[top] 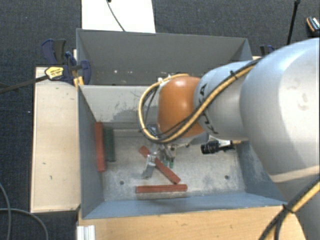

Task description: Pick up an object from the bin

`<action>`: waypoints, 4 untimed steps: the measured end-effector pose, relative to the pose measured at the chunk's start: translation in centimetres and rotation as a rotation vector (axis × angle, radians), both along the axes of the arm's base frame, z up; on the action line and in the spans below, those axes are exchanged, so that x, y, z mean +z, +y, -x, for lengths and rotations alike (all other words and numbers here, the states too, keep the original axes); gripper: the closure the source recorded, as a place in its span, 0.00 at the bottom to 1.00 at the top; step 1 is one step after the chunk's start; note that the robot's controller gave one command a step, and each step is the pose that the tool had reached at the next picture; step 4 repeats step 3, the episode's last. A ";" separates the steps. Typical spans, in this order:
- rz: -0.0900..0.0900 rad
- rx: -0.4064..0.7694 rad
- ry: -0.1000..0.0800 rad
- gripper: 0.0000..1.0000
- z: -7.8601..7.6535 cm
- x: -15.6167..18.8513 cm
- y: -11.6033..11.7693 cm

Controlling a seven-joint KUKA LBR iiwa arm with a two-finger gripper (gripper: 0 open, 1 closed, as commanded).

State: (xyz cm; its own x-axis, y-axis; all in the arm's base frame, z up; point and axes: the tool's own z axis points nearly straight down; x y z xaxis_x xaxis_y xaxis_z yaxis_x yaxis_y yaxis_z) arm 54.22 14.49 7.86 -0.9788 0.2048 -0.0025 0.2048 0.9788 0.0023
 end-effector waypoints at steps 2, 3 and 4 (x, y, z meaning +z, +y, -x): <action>0.000 0.001 0.000 1.00 -3.7 -0.8 -3.2; 0.000 0.068 -0.008 1.00 -3.3 17.0 -2.1; 0.000 0.068 -0.008 1.00 -3.3 17.0 -2.1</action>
Offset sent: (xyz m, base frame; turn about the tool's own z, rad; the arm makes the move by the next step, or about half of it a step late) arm 0.0358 -0.0317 -0.0086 -0.0061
